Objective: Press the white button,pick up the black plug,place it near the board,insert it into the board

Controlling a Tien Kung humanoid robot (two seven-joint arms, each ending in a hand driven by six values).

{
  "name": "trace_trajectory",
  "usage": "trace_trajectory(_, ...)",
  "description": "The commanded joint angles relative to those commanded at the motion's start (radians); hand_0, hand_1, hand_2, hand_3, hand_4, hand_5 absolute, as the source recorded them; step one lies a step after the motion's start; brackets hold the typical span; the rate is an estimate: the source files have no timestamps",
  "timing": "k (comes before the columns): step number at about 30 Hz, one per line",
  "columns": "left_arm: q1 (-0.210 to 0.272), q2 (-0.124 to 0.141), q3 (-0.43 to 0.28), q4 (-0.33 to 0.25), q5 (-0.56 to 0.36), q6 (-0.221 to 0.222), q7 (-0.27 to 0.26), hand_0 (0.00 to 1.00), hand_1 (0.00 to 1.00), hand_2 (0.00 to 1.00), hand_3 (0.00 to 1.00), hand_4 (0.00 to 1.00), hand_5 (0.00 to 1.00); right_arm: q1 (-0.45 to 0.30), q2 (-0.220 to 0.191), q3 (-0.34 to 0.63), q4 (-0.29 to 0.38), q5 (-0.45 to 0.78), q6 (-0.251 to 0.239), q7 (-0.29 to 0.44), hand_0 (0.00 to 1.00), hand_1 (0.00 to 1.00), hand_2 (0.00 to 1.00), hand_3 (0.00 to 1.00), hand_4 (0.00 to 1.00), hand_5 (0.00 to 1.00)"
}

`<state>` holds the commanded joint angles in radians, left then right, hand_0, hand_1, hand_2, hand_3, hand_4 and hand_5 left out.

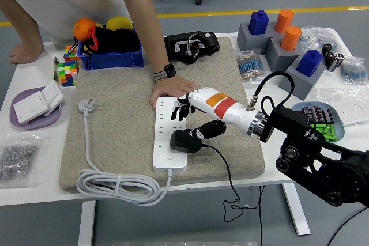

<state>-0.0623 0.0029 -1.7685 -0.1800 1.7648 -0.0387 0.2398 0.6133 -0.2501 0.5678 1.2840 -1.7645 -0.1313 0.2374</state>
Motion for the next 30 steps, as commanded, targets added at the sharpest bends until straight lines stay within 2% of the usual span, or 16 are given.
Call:
trace_trajectory(11,0.001,-0.002,0.008,0.000,-0.008,0.000,-0.005,0.828,0.797,0.772,0.801,0.599,0.488,-0.079,-0.003,0.004,0.018,0.005,-0.003,0.000,0.397,0.445,0.446,0.500,0.822,0.002)
trace_trajectory(21,0.003,-0.003,0.007,0.000,-0.005,-0.001,-0.005,0.829,0.797,0.772,0.801,0.600,0.488,-0.088,0.051,0.007,-0.037,0.014,-0.041,0.030,0.399,0.448,0.451,0.504,0.816,0.002)
trace_trajectory(30,0.005,-0.003,0.002,0.000,0.000,-0.001,-0.005,0.829,0.797,0.772,0.801,0.600,0.488,-0.085,0.083,-0.011,-0.094,0.024,-0.047,0.043,0.402,0.448,0.452,0.505,0.807,0.002)
